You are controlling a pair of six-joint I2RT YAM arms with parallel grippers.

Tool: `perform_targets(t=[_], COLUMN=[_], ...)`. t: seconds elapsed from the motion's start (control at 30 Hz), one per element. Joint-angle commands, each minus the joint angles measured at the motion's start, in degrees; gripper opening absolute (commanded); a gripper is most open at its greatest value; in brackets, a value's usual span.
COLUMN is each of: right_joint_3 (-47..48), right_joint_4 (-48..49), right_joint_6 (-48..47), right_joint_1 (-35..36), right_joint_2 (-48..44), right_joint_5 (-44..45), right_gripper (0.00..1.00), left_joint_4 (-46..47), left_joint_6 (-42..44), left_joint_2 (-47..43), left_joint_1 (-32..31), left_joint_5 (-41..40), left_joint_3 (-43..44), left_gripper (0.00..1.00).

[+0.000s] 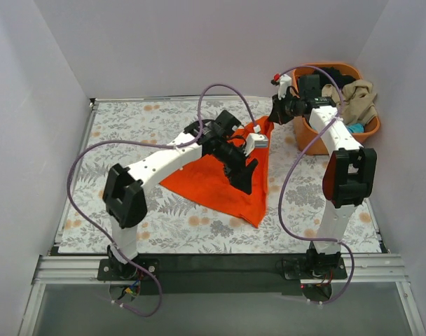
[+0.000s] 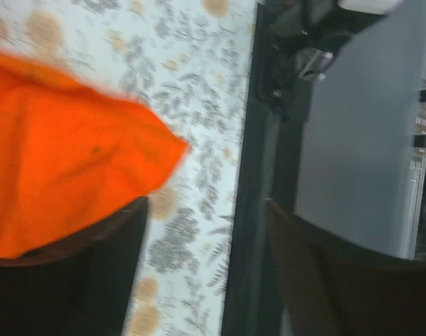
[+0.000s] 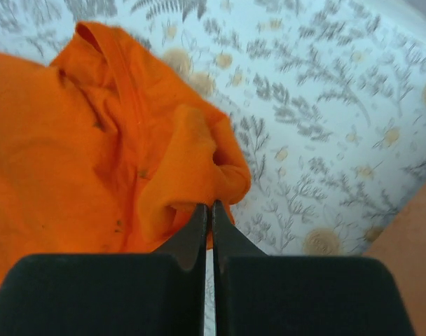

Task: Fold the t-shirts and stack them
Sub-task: Flatten the tshirt out

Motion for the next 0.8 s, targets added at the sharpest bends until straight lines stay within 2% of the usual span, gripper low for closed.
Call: perform_targets(t=[0.0,0.03,0.07,0.1,0.17,0.2,0.23,0.27,0.3,0.37,0.43,0.57,0.77], right_joint_3=[-3.49,-3.59,-3.15,-2.63,-0.17,0.62,1.07,0.98,0.46,-1.47,-4.19,-8.59,-14.49], right_joint_4=[1.25,1.33,1.25,1.25,0.90,-0.50,-1.38,-2.09,-3.05,-3.23,-3.32,-6.13,-6.49], right_joint_6=[-5.40,-5.40,-4.79,-4.26,-2.77,-2.76,-2.76,-2.76,-2.68,-3.11,-3.55,-7.67,-9.80], right_joint_1=[1.32,1.32,1.23,1.23,1.23,1.32,1.32,1.32,1.67,3.34,5.26,11.50,26.27], right_joint_2=[-2.35,-1.74,-0.16,0.63,2.65,2.93,2.93,1.97,1.00,-2.50,-4.71,-8.49,-5.00], right_joint_5=[2.11,2.65,3.26,5.53,8.53,10.11,10.21,9.86,10.21,11.26,11.27,6.79,8.45], right_gripper=[0.03,0.06,0.08,0.13,0.24,0.47,0.61,0.74,0.92,0.94,0.95,0.84,0.70], left_joint_4=[5.25,6.48,9.19,10.08,10.88,10.45,10.27,12.27,13.51,15.79,15.98,15.54,14.40], left_joint_6=[-6.07,-8.42,-9.93,-10.90,-13.01,-12.41,-11.53,-10.74,-10.12,-9.15,-9.41,-11.78,-17.06], left_joint_2=[1.58,2.20,3.51,4.39,8.94,10.80,12.12,13.18,14.93,17.39,21.35,24.26,20.84], left_joint_1=[4.94,6.95,12.02,14.86,21.44,22.87,24.01,25.77,26.57,28.76,30.26,34.99,42.81], left_joint_5=[-2.88,-3.50,-2.98,-2.02,-5.42,-6.74,-8.84,-14.69,-16.32,-20.96,-21.96,-19.86,-13.26], left_joint_3=[8.96,11.85,12.57,13.45,16.60,17.67,18.37,17.16,16.19,15.05,15.57,16.71,13.90], left_gripper=[0.72,0.73,0.76,0.77,0.77,0.77,0.76,0.75,0.75,0.73,0.69,0.62,0.63])
